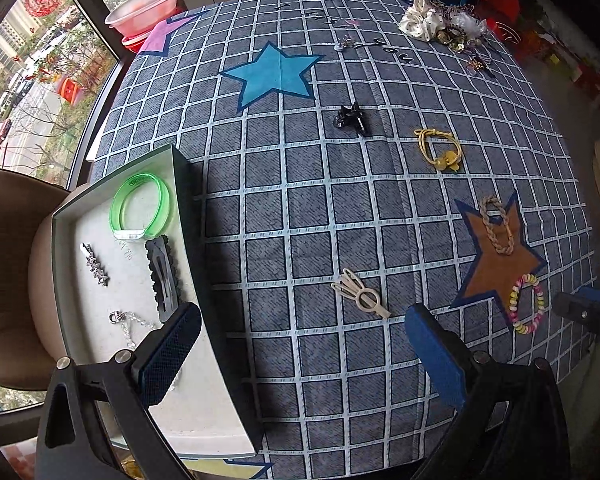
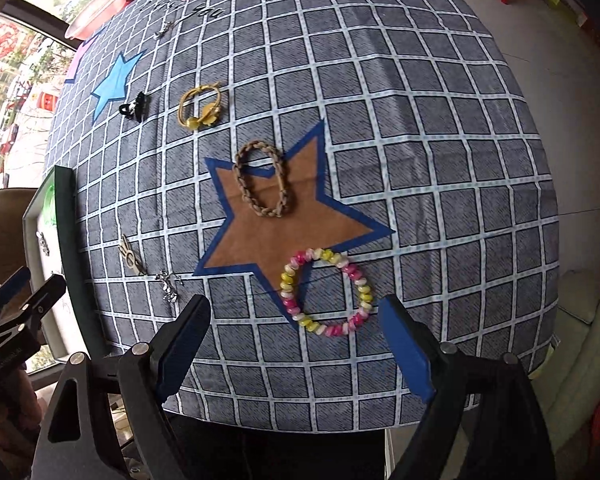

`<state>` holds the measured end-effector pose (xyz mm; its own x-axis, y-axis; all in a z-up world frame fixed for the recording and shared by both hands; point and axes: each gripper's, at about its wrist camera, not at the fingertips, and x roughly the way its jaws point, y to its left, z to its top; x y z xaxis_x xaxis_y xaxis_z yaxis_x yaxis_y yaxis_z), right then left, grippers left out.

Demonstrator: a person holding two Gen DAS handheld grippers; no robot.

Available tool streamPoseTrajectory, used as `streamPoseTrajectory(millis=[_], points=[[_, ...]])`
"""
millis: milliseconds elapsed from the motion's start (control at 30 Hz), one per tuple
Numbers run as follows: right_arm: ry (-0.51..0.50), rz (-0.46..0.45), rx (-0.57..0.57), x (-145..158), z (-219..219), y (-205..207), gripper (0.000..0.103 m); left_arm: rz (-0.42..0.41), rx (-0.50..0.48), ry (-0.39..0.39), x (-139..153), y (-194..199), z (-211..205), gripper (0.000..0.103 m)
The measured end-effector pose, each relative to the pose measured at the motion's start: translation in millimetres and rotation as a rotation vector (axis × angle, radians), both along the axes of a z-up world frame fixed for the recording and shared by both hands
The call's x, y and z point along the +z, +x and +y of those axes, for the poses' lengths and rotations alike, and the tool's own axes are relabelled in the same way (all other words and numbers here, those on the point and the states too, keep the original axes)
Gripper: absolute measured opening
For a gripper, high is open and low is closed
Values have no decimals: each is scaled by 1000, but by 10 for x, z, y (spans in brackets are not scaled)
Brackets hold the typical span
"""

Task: Organize jewelry
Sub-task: 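Move both tools back over the table toward the yellow hair tie, then grasp the black claw clip with the left tool while the right tool grasps the yellow hair tie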

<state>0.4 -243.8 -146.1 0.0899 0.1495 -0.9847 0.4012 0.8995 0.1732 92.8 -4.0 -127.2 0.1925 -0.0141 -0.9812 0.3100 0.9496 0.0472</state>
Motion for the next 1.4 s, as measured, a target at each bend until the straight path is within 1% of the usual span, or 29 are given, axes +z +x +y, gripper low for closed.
streamPoseTrajectory(millis=[100, 200, 333, 533, 567, 600, 833, 867, 900, 967, 1067, 1133, 1167, 1233, 1267, 1300, 1333, 1367, 1400], points=[[-7, 6, 6, -33, -60, 3, 88, -5, 18, -2, -34, 162, -74, 103], [-12, 3, 33, -64, -60, 101, 88, -11, 47, 0, -78, 356, -145, 103], [-22, -14, 78, -95, -26, 339, 88, -1, 88, -9, -178, 616, -233, 103], [-40, -38, 156, -169, 43, 774, 88, -13, 94, -19, -317, 924, -404, 103], [-40, -41, 167, -189, 58, 845, 88, -16, 96, -18, -345, 975, -432, 99], [-41, -44, 176, -206, 67, 917, 88, -13, 98, -12, -377, 1027, -460, 93], [-43, -73, 210, -351, 114, 1394, 88, -12, 106, -12, -580, 1298, -604, 93], [-43, -79, 212, -371, 115, 1450, 88, -12, 102, -13, -606, 1323, -623, 89], [-43, -83, 212, -390, 113, 1510, 88, -8, 98, -10, -642, 1355, -644, 81], [-44, -89, 213, -428, 118, 1625, 87, 9, 95, -7, -718, 1411, -669, 80], [-52, -99, 228, -479, 153, 1787, 78, 7, 94, -3, -780, 1457, -688, 80], [-58, -99, 244, -529, 207, 1890, 75, 11, 95, -3, -808, 1471, -692, 79], [-61, -97, 252, -556, 236, 1924, 71, 14, 93, -3, -817, 1473, -694, 74], [-91, -108, 274, -596, 380, 2051, 68, 11, 90, -16, -812, 1481, -697, 73], [-102, -109, 288, -603, 417, 2078, 67, 6, 84, -19, -812, 1477, -696, 70], [-116, -112, 299, -617, 488, 2114, 65, 4, 76, -28, -807, 1475, -706, 63], [-134, -113, 311, -624, 540, 2145, 64, 5, 69, -33, -809, 1472, -756, 60], [-155, -112, 321, -639, 589, 2169, 60, 5, 61, -38, -799, 1471, -790, 52], [-175, -112, 332, -641, 626, 2185, 56, 0, 51, -39, -777, 1451, -833, 40]])
